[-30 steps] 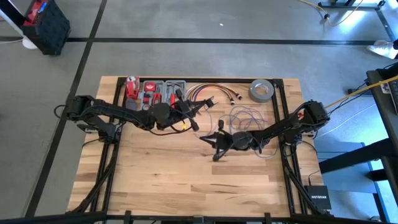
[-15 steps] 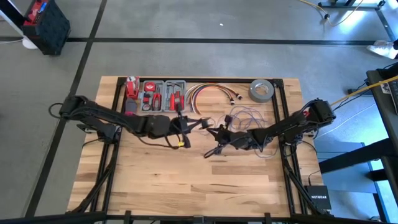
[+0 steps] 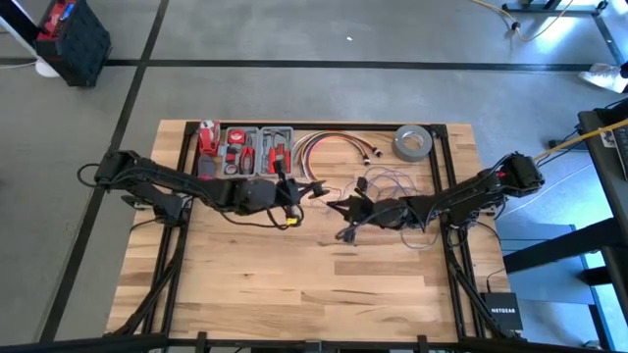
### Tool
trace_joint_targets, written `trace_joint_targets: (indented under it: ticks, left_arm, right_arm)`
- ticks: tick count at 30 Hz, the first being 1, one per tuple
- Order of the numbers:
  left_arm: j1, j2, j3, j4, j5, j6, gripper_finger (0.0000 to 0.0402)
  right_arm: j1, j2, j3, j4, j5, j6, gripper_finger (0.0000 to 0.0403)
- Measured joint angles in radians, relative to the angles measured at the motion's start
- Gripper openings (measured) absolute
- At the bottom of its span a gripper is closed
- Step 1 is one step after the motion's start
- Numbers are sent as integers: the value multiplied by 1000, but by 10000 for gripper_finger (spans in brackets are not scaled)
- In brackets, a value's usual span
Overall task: Coil cords
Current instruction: Coil the blue wire onto the black spool
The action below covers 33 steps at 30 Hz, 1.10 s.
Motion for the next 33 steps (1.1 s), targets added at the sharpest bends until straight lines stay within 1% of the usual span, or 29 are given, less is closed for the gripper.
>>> trace_joint_targets:
  ticks: [4, 6, 8, 11, 13, 16, 22, 26, 33]
  left_arm:
    - [-4, 0, 0, -35, 46, -1, 0]
    - [0, 0, 0, -77, 53, -11, 0]
    - [10, 5, 0, -91, 56, -20, 0]
    - [29, 26, 0, -26, 58, -8, 0]
    - [42, 48, 1, 35, 66, 1, 0]
    - [57, 93, 0, 119, 108, -3, 0]
    - [60, 156, 0, 245, 126, -13, 0]
    - [56, 156, -1, 326, 124, -40, 0]
    - [51, 137, -1, 413, 124, -63, 0]
  right_arm:
    - [-33, -1, 0, 2, -30, 7, 7]
    - [-34, -14, 0, -2, -66, 8, 7]
    - [-33, -26, 0, 35, -120, 21, 7]
    - [-33, -23, 1, 96, -210, 63, 7]
    - [-33, -9, 2, 136, -240, 86, 7]
    - [-33, 20, 4, 166, -243, 106, 7]
    - [-38, 80, 49, 195, -240, 90, 7]
    - [-52, 101, 50, 180, -200, 82, 7]
    - [-51, 105, 50, 159, -173, 89, 7]
